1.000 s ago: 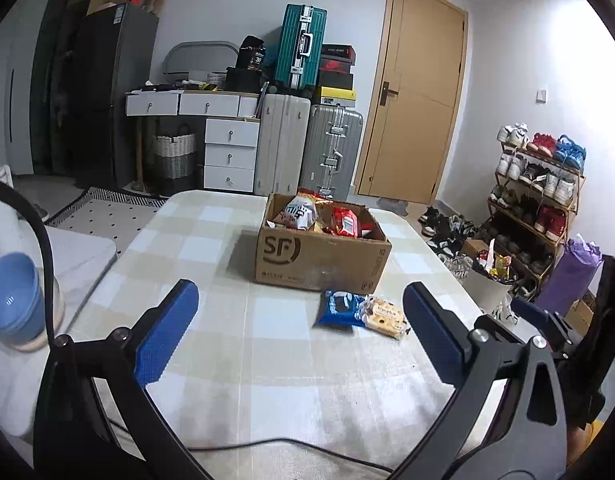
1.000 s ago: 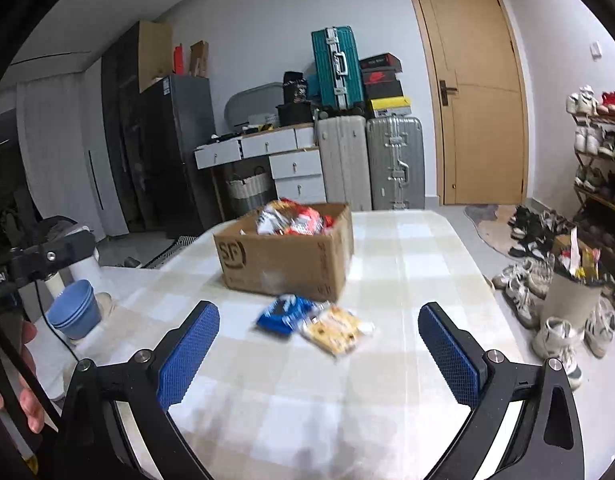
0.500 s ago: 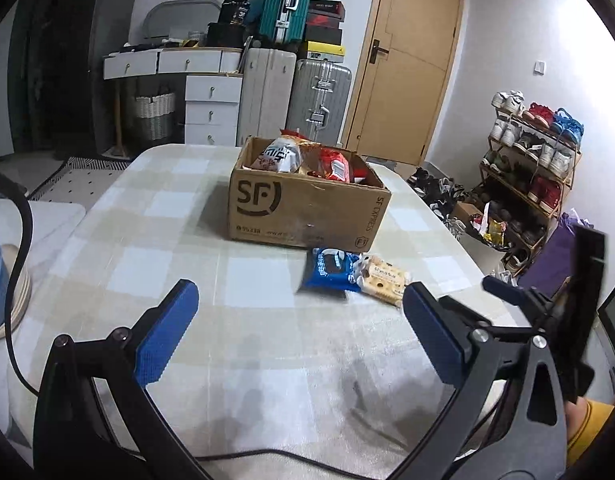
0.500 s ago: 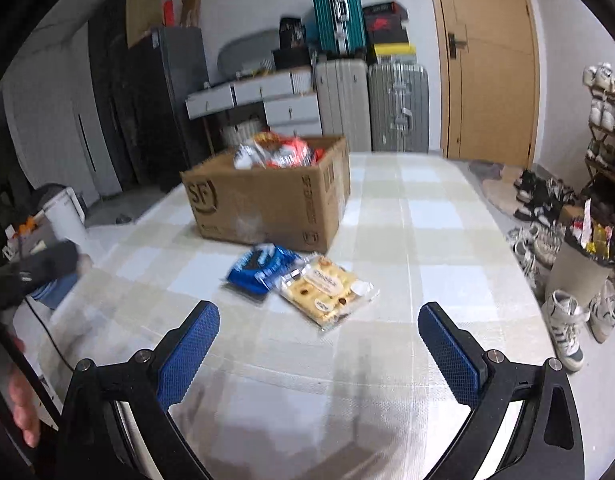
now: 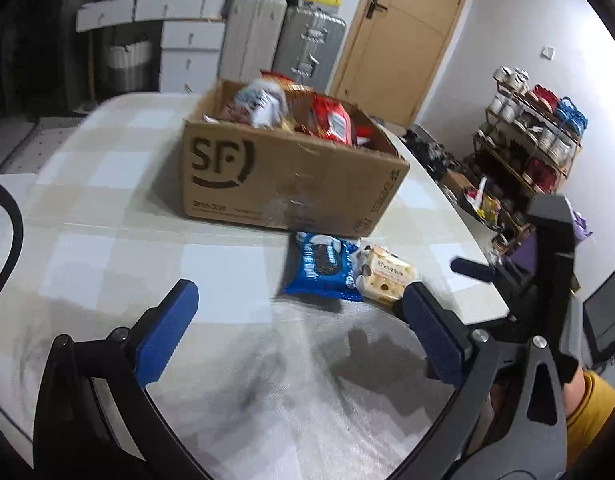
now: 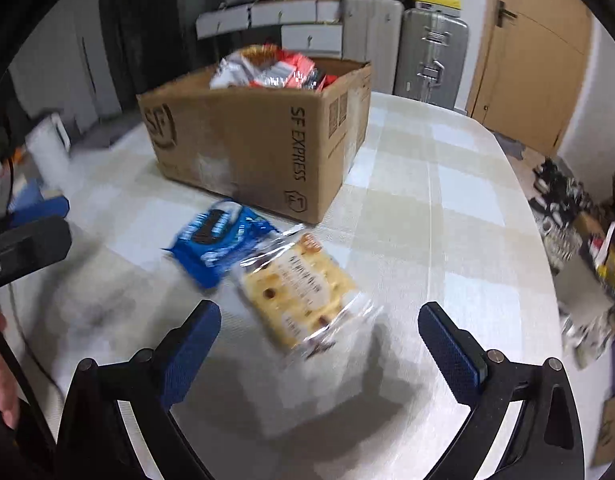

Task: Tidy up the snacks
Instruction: 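Grasp blue Oreo pack with left tool while right tool grasps cracker pack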

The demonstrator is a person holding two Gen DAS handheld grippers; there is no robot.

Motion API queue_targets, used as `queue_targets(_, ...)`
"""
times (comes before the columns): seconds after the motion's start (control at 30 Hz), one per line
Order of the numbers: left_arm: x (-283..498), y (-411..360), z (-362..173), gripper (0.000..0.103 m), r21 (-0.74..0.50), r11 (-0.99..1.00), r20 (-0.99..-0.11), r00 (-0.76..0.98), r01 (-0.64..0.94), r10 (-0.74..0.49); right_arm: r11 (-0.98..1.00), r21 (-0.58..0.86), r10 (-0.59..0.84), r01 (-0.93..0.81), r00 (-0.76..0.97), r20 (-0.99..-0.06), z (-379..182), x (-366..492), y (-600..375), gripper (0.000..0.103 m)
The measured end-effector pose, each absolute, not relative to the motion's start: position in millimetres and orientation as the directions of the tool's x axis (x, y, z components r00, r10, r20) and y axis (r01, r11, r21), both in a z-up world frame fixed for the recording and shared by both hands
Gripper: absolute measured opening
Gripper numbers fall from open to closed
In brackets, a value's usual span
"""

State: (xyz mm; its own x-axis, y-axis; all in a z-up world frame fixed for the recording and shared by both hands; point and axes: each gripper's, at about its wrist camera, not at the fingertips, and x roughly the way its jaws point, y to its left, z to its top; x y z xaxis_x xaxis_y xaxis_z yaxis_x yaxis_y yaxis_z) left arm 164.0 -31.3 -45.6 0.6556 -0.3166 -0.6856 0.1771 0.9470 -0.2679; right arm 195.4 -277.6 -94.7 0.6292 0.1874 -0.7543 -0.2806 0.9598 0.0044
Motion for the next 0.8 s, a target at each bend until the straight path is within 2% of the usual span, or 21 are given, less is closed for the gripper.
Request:
queue_targets(0.1, 184, -39, -60, 0.102, -0.277, 0.943, -0.71, 0.621, 0.186, -0.331, 0.95, -0.024, 0.175, -0.31, 0.597, -0.783, -106, 214, -275, 0.1)
queue_targets(0.23, 211, -49, -83, 0.102, -0.333, 0.923, -0.74, 0.554, 0.192, -0.382, 0.928, 0.02, 0.233, -0.373, 0.536, -0.811, -119, 232, -272, 0.086)
queue_targets(0.37, 227, -56, -93, 0.102, -0.343, 0.921, -0.745, 0.542, 0.186, -0.387, 0.909, 0.023, 0.261, -0.417, 0.524, -0.811, -122, 240, -267, 0.084)
queue_targets(0.53, 250, -67, -111, 0.102, -0.389, 0.903, -0.762, 0.487, 0.181, -0.426, 0.903, 0.026, 0.273, -0.428, 0.528, -0.804, -121, 234, -269, 0.074)
queue_targets(0.6, 260, -71, -119, 0.102, -0.399, 0.901, -0.766, 0.477, 0.172, -0.43, 0.908, 0.033, 0.275, -0.419, 0.531, -0.801, -121, 232, -272, 0.073)
queue_targets(0.67, 272, -72, -123, 0.102, -0.402, 0.902, -0.769, 0.477, 0.155, -0.425, 0.912, 0.034, 0.272, -0.409, 0.54, -0.796, -121, 230, -273, 0.067)
queue_targets(0.7, 276, -72, -124, 0.102, -0.401, 0.904, -0.769, 0.483, 0.147, -0.42, 0.915, 0.031, 0.268, -0.402, 0.548, -0.793, -119, 228, -275, 0.06)
queue_targets(0.8, 287, -70, -127, 0.102, -0.434, 0.891, -0.753, 0.49, 0.133, -0.44, 0.916, 0.039, 0.272, -0.4, 0.544, -0.794, -119, 224, -275, 0.06)
